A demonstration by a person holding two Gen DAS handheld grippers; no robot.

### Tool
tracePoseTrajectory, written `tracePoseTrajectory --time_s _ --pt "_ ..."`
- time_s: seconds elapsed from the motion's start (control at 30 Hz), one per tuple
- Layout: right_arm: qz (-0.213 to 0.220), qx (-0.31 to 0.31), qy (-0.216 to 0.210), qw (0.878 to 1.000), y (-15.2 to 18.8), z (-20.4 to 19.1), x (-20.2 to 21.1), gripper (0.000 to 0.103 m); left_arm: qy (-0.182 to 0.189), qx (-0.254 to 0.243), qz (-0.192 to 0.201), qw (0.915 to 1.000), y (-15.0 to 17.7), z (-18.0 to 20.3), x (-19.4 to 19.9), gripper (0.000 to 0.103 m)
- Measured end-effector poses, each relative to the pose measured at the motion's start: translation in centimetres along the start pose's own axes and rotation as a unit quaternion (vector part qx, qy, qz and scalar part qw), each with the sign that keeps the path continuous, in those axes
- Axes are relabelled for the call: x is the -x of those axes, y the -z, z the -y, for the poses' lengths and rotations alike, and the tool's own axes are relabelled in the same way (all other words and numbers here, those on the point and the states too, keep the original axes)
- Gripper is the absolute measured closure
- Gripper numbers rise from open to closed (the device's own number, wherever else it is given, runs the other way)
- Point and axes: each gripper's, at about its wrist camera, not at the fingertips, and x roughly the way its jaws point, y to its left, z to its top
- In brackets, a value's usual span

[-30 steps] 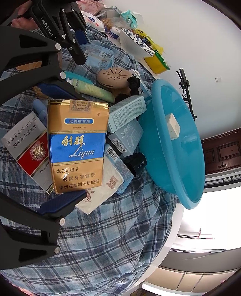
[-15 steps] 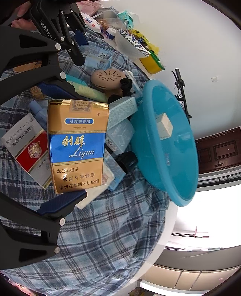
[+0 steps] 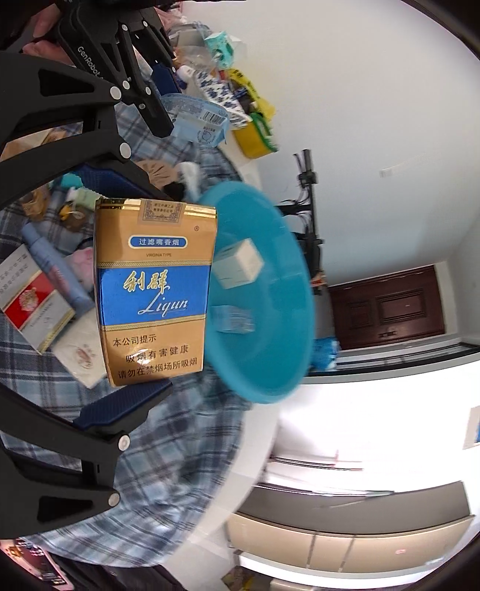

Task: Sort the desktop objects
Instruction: 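Lift the light-blue packet with the left tool while the right tool lifts the gold-blue box, then carry the light-blue packet over the basin with the left tool while the right tool carries the gold-blue box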

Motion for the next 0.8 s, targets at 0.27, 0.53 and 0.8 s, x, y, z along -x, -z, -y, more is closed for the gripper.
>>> tracePoseTrajectory --time_s 0.27,0.53,0.8 --pt "0.06 0.014 0.006 0.998 -2.8 -0.7 3.2 0.016 -0.004 0.001 0.058 0.9983 -2.9 0.2 2.8 0.058" --pt "0.117 0.038 0.012 0.992 -5.6 -1.7 6.1 0.016 -0.01 -0.012 0.129 0.9915 -5.9 0.9 6.0 0.058" --pt "0.187 0.065 0.024 0.98 -9.0 -3.1 9.2 0.016 -0.005 -0.017 0.194 0.9809 -8.8 1.7 9.3 0.058"
